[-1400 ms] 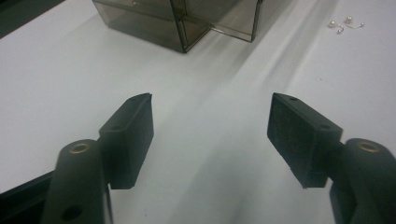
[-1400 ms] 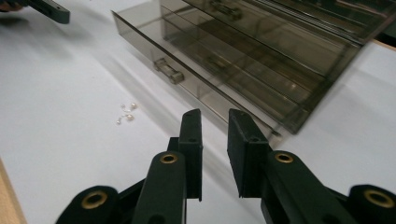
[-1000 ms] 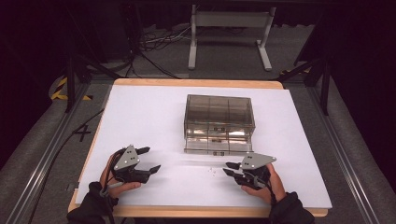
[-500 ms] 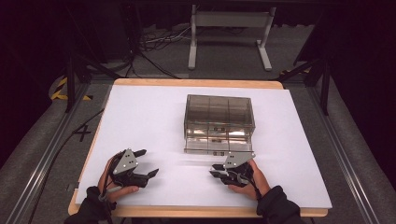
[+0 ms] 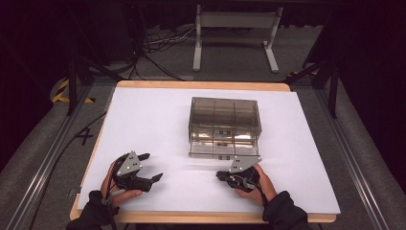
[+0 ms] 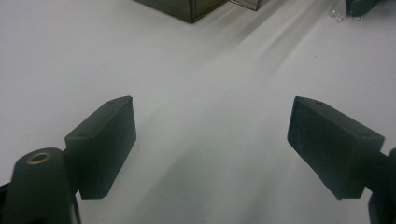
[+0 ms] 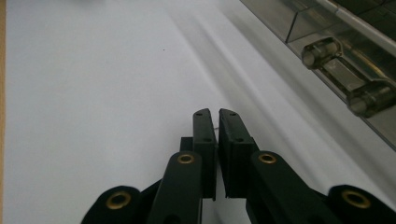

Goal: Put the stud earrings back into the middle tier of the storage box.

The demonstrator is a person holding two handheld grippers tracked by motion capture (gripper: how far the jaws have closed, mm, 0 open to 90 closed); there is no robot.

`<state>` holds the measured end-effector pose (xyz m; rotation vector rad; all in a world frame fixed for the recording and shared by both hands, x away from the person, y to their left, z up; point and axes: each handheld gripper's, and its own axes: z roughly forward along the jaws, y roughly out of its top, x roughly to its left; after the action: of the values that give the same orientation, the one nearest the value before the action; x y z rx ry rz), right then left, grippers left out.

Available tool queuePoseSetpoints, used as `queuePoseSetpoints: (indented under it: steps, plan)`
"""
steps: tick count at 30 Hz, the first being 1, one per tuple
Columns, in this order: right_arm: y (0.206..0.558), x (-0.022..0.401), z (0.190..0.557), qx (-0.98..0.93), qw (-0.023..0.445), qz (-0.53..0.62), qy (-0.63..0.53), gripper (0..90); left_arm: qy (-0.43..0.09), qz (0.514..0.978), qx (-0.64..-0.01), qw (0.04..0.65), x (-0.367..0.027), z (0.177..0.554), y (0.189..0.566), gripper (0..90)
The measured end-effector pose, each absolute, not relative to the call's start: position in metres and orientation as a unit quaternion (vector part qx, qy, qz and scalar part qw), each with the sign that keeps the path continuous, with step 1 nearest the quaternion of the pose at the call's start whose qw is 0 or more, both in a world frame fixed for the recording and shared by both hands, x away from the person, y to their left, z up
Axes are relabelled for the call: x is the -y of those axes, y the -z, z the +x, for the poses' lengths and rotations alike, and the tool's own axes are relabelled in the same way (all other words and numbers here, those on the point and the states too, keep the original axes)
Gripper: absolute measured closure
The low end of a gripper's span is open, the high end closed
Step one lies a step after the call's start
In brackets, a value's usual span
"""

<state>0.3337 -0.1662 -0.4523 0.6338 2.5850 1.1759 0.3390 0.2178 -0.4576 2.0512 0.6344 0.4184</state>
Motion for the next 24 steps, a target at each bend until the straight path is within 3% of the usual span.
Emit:
queuePoseSetpoints:
  steps: [24]
  plan:
    - [0.421, 0.180, 0.313, -0.865, 0.152, 0.217, -0.426, 86.7, -0.187, 0.838, -0.249, 0.448, -0.214, 0.339, 0.457, 15.4]
